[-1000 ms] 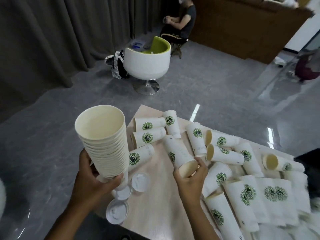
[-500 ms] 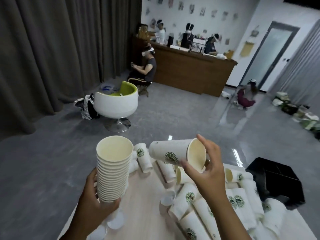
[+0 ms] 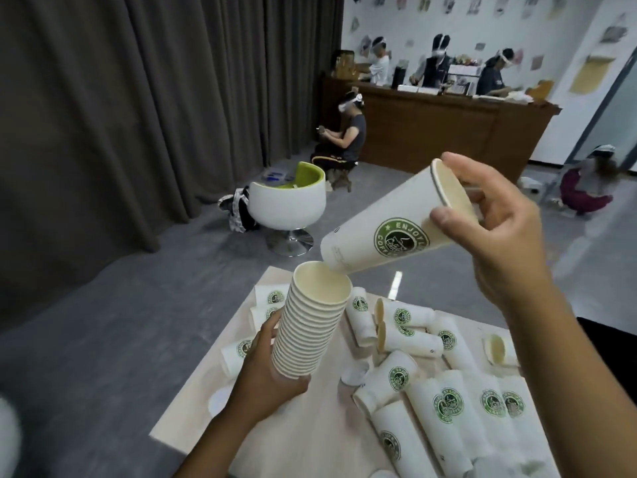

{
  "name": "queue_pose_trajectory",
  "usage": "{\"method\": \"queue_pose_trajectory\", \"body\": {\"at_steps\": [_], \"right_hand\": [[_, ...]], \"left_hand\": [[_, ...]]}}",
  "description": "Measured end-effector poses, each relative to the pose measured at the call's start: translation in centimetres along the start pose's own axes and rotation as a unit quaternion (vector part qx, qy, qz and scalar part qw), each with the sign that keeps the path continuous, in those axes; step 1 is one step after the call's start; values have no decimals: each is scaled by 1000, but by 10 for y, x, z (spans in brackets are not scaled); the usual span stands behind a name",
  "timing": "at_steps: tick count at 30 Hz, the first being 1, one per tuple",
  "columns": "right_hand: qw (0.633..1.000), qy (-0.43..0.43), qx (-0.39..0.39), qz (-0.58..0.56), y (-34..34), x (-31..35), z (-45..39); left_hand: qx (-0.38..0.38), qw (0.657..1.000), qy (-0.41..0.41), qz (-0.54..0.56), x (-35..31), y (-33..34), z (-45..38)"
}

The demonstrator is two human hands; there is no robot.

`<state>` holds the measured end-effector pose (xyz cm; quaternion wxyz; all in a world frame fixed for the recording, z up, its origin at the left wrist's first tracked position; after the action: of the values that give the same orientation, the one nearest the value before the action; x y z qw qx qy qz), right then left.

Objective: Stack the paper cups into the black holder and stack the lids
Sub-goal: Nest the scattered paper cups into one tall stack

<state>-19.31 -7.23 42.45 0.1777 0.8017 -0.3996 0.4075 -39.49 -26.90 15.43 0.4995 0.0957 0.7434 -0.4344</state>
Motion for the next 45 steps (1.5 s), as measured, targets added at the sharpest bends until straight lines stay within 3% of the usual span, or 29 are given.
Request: {"method": "queue_pose_trajectory", "body": {"at_steps": [6,12,23,26,30,33,38,45], "right_hand": [[983,47,176,33,39,-21,1],[949,97,299,38,72,-61,37],[922,163,351,-22,98,-97,70],[926,181,325,-59,87,-107,69],[955,224,189,-56,32,-153,74],[954,270,127,-19,-9,-193,112],[934,331,120,59,-46,-248,212],[905,349,130,207,-63,-315,295]], "left_hand": [[-5,1000,-19,11,-26,19,34],[-43,999,-23,9,-38,22,56],[-95,994,-36,27,-29,32,79],[-112,992,-49,30,-17,33,89],[-109,991,-70,32,0,30,97],[-107,990,-87,35,12,31,100],[-81,992,-85,37,15,49,96],[-36,996,-76,38,10,81,89]]}}
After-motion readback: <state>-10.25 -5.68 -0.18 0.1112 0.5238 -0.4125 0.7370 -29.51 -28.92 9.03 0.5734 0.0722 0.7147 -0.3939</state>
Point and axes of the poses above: each hand's wrist, its own z-axis away from the middle knuckle, its own y-axis out of the palm, x = y × z, the point moved 6 cm from there along -z, towards the middle knuckle, and after that the axes turned 13 degrees about -z, right-handed, at the moved point
